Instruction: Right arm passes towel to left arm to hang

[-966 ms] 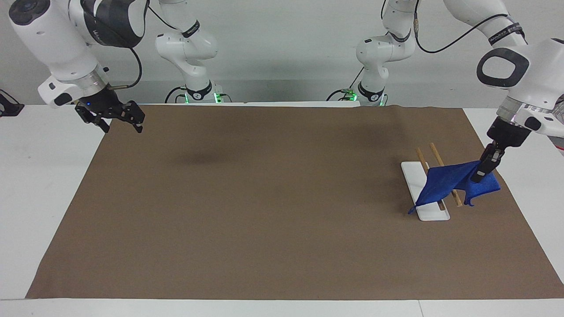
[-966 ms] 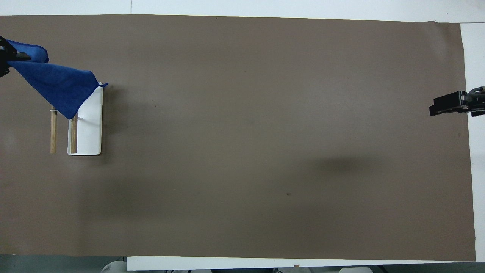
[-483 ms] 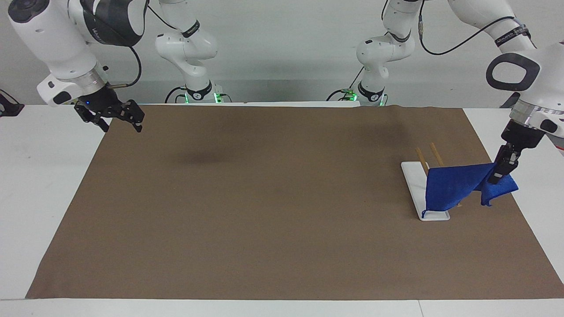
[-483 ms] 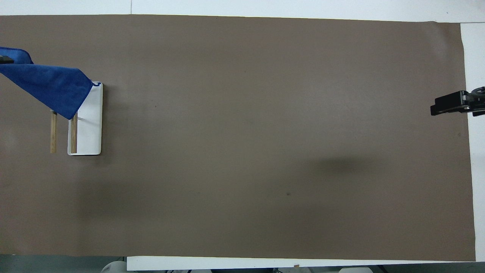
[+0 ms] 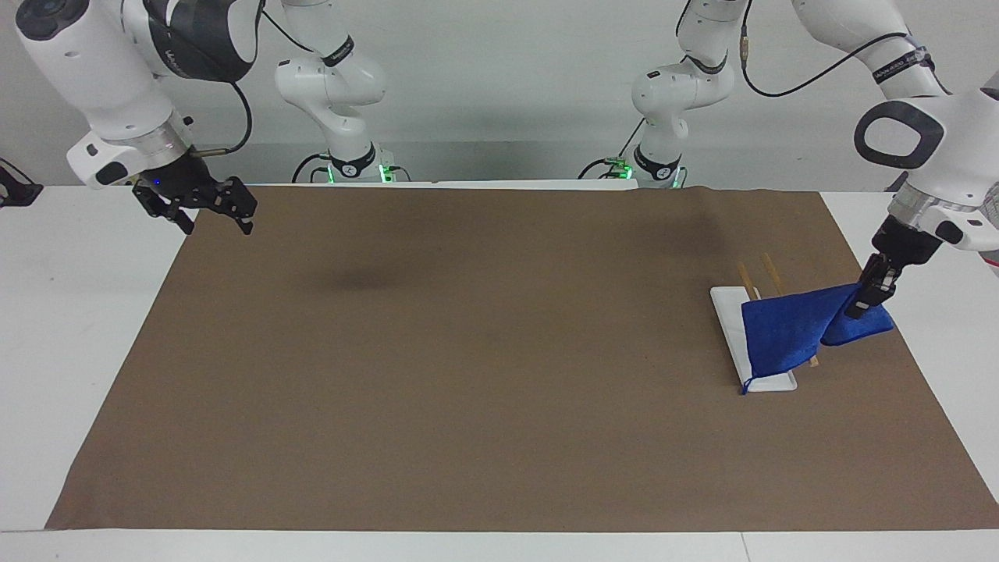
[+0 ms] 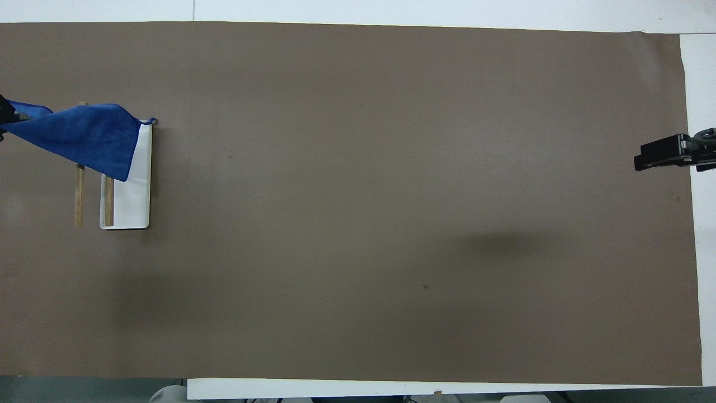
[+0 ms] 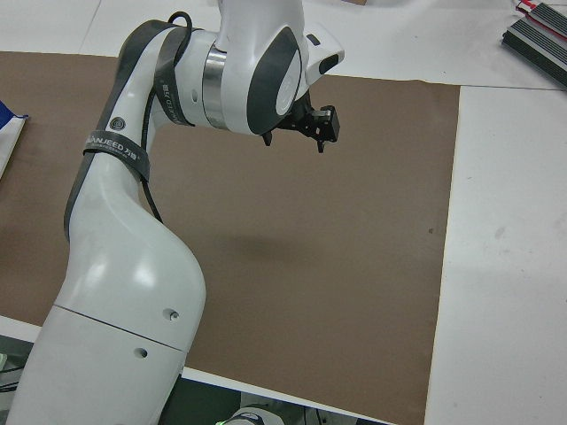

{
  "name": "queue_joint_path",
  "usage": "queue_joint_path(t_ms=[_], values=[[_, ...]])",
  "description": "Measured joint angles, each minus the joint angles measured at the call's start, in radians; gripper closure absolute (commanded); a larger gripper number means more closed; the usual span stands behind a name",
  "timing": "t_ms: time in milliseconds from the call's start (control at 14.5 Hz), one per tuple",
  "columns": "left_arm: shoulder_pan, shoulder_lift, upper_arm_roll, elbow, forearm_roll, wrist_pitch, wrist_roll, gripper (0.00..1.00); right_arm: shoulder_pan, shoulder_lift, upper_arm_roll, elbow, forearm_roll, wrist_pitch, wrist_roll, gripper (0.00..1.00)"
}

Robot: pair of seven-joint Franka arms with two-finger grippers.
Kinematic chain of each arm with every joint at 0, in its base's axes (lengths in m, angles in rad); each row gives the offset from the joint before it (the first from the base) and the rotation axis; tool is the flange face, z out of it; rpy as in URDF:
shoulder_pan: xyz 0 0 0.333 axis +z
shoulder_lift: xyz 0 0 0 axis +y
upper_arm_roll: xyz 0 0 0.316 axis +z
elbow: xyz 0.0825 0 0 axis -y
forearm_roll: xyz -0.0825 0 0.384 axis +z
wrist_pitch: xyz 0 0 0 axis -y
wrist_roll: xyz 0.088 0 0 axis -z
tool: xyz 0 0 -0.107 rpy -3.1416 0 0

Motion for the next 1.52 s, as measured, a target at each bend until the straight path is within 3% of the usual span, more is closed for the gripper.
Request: queue_joint_path(t_ms=[207, 276, 345, 414, 897, 1172, 1517], values=[[0.029, -0.026, 0.000, -0.046, 0.023, -0.001, 0.007, 0.91, 0.002, 0.000, 0.002, 0.000, 0.000, 0.000, 0.000, 0.00], [0.038, -0.030, 0.000, -0.054, 0.023, -0.001, 0.012, 0.73, 0.002, 0.000, 0.002, 0.000, 0.000, -0.001, 0.000, 0.00], [0.045, -0.033, 0.001, -0.057, 0.023, -0.002, 0.013, 0.25, 0.002, 0.000, 0.002, 0.000, 0.000, -0.001, 0.000, 0.00], [0.049, -0.036, 0.000, -0.059, 0.023, -0.004, 0.013, 0.01, 0.002, 0.000, 0.002, 0.000, 0.000, -0.001, 0.000, 0.00], [0.049, -0.047, -0.003, -0.053, 0.104, -0.044, 0.013, 0.00, 0.002, 0.000, 0.002, 0.000, 0.000, -0.001, 0.000, 0.00], [0.045, -0.058, -0.017, 0.003, 0.179, -0.118, 0.017, 0.00, -0.004, 0.000, -0.002, 0.000, 0.000, -0.001, 0.000, 0.00], [-0.048, -0.063, -0.029, 0.164, 0.235, -0.400, 0.110, 0.00, 0.000, 0.000, 0.000, 0.000, 0.000, -0.001, 0.000, 0.00]])
